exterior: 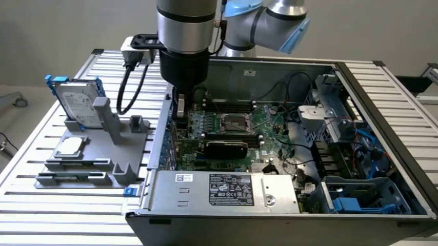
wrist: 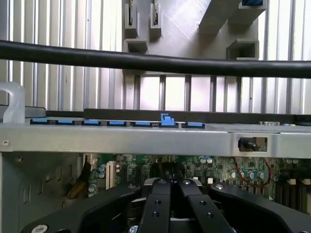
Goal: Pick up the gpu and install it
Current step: 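Press down on the gpu until it lock into place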
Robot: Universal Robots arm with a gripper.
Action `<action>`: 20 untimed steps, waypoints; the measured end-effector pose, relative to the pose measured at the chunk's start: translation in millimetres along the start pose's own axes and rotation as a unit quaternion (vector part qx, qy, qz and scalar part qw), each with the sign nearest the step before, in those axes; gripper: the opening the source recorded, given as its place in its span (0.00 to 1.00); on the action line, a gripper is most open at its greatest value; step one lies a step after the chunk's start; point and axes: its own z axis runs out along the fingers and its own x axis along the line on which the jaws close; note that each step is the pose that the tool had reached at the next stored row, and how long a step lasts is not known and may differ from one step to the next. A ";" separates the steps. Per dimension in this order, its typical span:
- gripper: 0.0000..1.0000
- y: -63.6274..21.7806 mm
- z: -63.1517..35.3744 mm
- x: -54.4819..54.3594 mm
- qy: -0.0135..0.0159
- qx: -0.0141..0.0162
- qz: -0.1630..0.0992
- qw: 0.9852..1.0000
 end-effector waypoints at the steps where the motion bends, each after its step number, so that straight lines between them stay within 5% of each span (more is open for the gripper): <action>1: 0.11 -3.6 -0.6 0.1 0.000 0.000 0.000 1.000; 15: 0.11 -66.6 -6.9 1.2 -0.005 0.000 -0.001 1.000; 20: 0.11 -70.5 -7.2 1.4 -0.007 0.000 -0.004 1.000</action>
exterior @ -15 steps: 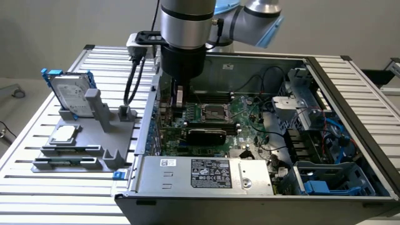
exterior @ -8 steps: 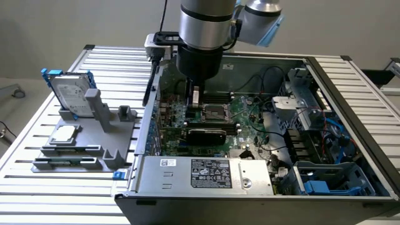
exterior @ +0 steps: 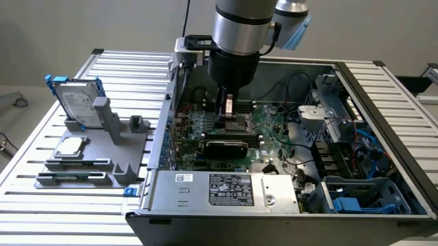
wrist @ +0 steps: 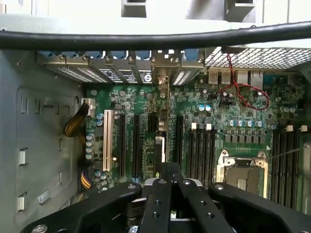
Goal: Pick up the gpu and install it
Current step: 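Press down on the gpu until it lock into place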
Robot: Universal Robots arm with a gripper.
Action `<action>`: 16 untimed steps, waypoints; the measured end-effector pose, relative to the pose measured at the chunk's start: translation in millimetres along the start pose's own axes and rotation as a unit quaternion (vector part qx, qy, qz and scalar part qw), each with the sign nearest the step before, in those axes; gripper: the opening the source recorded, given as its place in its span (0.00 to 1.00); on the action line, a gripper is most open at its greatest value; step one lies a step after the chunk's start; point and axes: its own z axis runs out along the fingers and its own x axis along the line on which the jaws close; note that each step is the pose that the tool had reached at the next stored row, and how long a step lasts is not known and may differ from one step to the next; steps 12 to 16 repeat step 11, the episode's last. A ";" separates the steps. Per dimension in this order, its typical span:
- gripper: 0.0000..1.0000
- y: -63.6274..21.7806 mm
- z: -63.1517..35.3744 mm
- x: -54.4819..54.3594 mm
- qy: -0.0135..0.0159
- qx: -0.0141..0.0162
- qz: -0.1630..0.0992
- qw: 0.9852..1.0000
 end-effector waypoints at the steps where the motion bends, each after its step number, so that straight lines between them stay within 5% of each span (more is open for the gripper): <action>1: 0.11 0.0 0.0 0.0 0.000 0.000 -0.001 1.000; 16: 0.11 -0.1 0.0 0.0 0.001 0.000 -0.008 1.000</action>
